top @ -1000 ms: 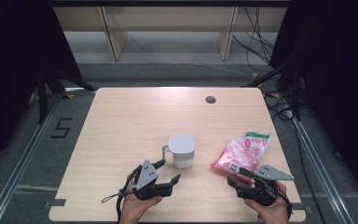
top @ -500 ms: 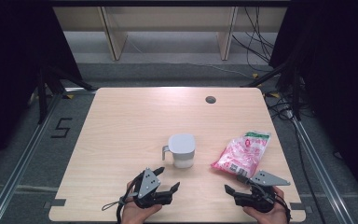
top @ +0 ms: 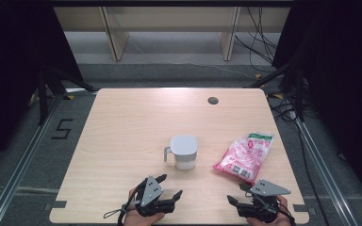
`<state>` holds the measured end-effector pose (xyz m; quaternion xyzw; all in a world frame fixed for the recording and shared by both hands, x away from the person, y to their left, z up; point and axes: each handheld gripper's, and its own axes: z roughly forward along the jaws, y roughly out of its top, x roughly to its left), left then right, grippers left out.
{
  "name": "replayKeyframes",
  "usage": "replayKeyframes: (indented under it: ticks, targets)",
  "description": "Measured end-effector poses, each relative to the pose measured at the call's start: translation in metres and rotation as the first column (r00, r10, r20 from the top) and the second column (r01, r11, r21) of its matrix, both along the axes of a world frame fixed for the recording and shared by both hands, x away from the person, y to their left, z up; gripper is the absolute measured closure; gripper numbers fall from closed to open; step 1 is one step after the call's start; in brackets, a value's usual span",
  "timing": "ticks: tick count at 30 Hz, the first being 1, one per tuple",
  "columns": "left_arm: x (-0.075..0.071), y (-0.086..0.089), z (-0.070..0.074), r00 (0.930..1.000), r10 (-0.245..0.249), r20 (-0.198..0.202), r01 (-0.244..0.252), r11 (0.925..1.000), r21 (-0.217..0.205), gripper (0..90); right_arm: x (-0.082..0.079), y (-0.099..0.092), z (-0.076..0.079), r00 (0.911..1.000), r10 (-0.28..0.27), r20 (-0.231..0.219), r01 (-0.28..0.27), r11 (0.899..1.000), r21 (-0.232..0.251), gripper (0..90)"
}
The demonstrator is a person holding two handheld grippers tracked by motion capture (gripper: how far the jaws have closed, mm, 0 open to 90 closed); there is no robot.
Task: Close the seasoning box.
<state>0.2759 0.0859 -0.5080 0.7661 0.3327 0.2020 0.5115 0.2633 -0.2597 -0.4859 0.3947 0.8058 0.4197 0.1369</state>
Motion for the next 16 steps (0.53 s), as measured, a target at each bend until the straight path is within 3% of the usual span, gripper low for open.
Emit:
replayKeyframes:
  ticks: [1, 5, 6, 7, 9, 10, 11, 12, 13, 15, 16]
  targets:
    - [0.0006, 0.0018, 0.0004, 1.0, -0.003, -0.001, 0.003, 0.9997, 0.022, 24.9, -0.0004, 0.0, -0.0003, 1.0, -0.005, 0.004, 0.005, 1.0, 0.0, 36.0]
    - [0.0007, 0.0015, -0.0001, 1.0, 0.0, -0.006, 0.0, 0.9999, 0.013, 24.9, -0.0016, -0.0011, -0.0004, 0.9999, -0.011, 0.005, 0.011, 1.0, 0.001, 35.9]
    - [0.0006, 0.0016, 0.0001, 1.0, 0.001, -0.004, -0.001, 0.9999, 0.014, 24.9, -0.0003, -0.0016, -0.0007, 0.9999, 0.01, -0.001, -0.01, 1.0, 0.001, 35.9]
    - [0.0008, 0.0016, -0.0001, 1.0, 0.0, -0.004, 0.0, 1.0, 0.009, 24.9, 0.0002, -0.0016, -0.0011, 0.9999, -0.001, 0.012, 0.001, 1.0, -0.019, 35.9]
    - [0.0012, 0.0016, -0.0004, 1.0, 0.001, -0.008, -0.001, 0.9999, 0.012, 24.8, 0.0003, -0.0016, -0.0016, 1.0, 0.002, 0.008, -0.001, 1.0, -0.013, 35.8]
    - [0.0025, 0.0033, -0.0005, 1.0, -0.006, -0.005, 0.006, 0.9994, 0.034, 24.7, 0.0, -0.0025, -0.0007, 0.9999, 0.017, -0.004, -0.017, 1.0, -0.007, 35.8]
    - [0.0019, 0.0012, -0.0013, 1.0, 0.001, -0.006, -0.001, 1.0, -0.005, 24.7, -0.0003, -0.0025, -0.0004, 0.9998, 0.016, -0.008, -0.016, 1.0, -0.004, 35.8]
    - [0.0023, 0.0039, -0.0004, 1.0, 0.002, -0.005, -0.001, 0.9993, 0.037, 24.7, -0.0007, -0.0015, -0.0009, 1.0, 0.001, 0.0, -0.001, 1.0, 0.006, 35.8]
    - [0.0021, 0.0024, -0.0011, 1.0, 0.002, -0.006, -0.002, 1.0, 0.008, 24.7, -0.0004, -0.0018, -0.001, 1.0, 0.007, -0.001, -0.007, 1.0, 0.008, 35.8]
    - [0.0029, 0.0042, -0.0005, 1.0, -0.001, -0.004, 0.001, 0.9996, 0.029, 24.7, -0.0003, -0.0019, -0.0012, 1.0, 0.005, 0.004, -0.005, 1.0, 0.004, 35.8]
    - [0.0031, 0.0038, -0.0009, 0.9999, 0.01, -0.011, -0.01, 0.9998, 0.015, 24.7, -0.0001, -0.0024, -0.0011, 0.9999, 0.011, 0.005, -0.011, 1.0, 0.001, 35.8]
